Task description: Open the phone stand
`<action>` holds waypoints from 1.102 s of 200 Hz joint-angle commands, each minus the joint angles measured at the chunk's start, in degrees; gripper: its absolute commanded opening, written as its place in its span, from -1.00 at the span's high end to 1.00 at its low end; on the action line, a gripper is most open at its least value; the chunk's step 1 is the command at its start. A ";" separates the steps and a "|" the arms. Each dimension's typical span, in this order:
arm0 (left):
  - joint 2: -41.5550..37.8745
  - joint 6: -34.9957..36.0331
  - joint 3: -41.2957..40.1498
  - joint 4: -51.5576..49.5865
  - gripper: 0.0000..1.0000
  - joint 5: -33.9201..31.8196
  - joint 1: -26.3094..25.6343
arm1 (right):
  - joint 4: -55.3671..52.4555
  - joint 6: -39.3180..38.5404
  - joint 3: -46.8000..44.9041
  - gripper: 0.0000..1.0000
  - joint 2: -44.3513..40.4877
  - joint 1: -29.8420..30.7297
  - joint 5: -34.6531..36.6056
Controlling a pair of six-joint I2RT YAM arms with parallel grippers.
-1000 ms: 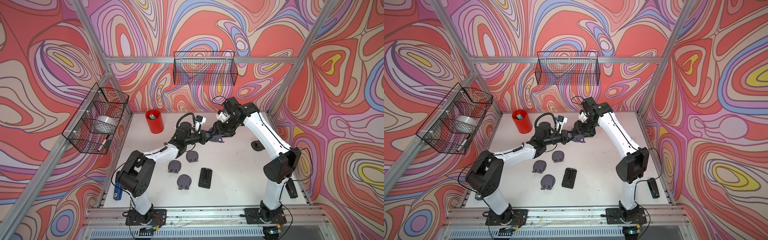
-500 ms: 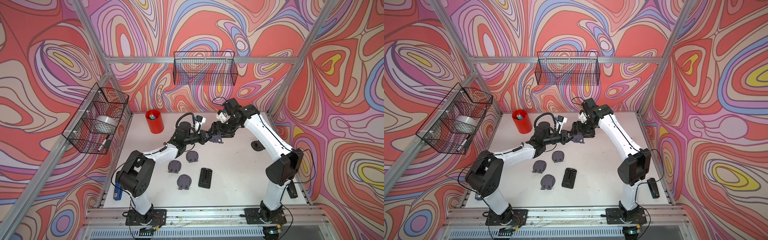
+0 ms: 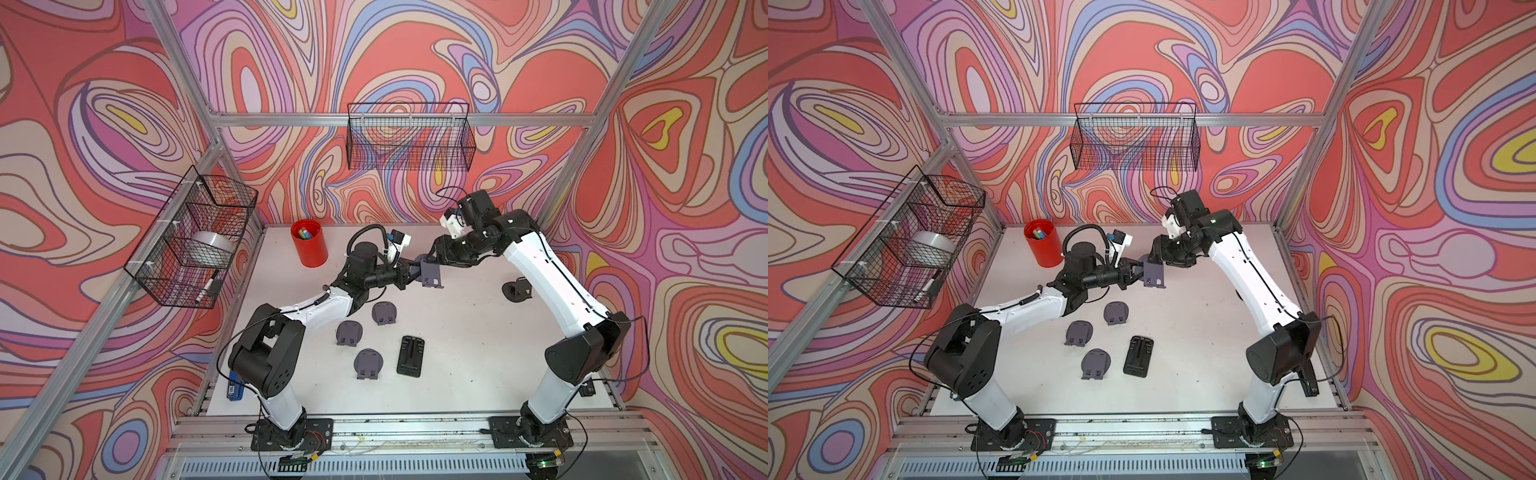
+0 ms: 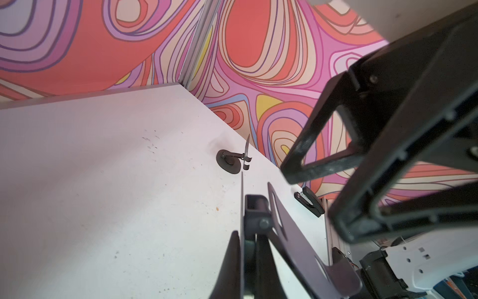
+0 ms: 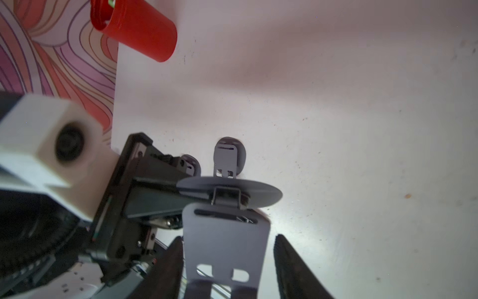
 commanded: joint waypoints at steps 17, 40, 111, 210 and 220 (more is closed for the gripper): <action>-4.77 9.62 -2.74 0.15 1.00 -6.83 1.62 | -0.39 1.44 0.75 0.33 -1.42 -2.68 0.69; -5.79 13.96 -2.33 -1.37 1.00 -13.34 1.62 | -0.27 6.06 2.97 0.34 0.28 -2.67 2.09; -8.28 34.88 -5.56 3.88 1.00 -28.00 -2.47 | -0.91 19.57 13.46 0.24 8.44 -2.94 -4.76; -6.57 41.08 -6.30 10.96 1.00 -29.97 -3.50 | -6.26 22.01 14.62 0.19 10.60 -2.67 -6.08; -6.57 41.08 -6.56 11.46 1.00 -29.37 -3.57 | -5.11 22.26 13.72 0.17 10.39 -2.68 -6.29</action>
